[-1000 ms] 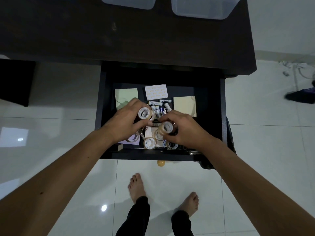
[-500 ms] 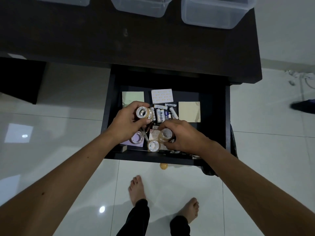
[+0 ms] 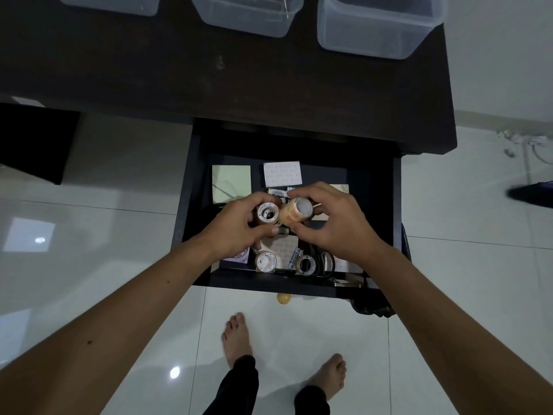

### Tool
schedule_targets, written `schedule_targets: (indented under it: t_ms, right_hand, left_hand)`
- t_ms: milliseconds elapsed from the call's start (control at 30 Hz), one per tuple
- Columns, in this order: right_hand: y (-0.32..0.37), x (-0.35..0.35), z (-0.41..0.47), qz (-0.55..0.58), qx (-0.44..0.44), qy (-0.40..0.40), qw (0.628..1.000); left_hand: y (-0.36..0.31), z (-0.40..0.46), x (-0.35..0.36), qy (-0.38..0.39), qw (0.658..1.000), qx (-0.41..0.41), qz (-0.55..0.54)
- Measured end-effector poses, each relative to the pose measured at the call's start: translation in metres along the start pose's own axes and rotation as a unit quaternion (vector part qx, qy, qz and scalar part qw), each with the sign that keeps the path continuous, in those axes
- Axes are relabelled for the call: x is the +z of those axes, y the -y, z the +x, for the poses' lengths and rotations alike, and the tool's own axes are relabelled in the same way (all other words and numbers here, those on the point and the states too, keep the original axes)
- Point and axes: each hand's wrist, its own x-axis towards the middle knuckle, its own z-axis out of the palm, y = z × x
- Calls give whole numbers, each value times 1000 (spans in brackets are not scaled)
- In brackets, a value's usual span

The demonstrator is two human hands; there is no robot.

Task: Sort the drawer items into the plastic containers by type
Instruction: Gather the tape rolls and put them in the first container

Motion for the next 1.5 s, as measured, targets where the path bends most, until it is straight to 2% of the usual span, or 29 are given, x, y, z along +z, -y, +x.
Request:
schedule_targets:
  t_ms: [200, 300, 433, 733, 1500]
  right_hand:
    - [3, 1, 3, 53, 38, 5, 998]
    - [3, 3, 6, 56, 25, 3, 998]
    - [1, 4, 9, 56, -11, -4, 998]
    - [-5, 3, 6, 85, -4, -9, 996]
    - [-5, 6, -3, 87, 24, -5, 996]
  left_hand:
    - [-5, 3, 1, 8, 1000, 0, 16]
    - [-6, 4, 3, 10, 1000, 5, 12]
    - [-4, 6, 5, 9, 999, 5, -42]
    - [1, 8, 6, -2, 996, 14, -87]
    - [6, 5, 1, 5, 997, 27, -76]
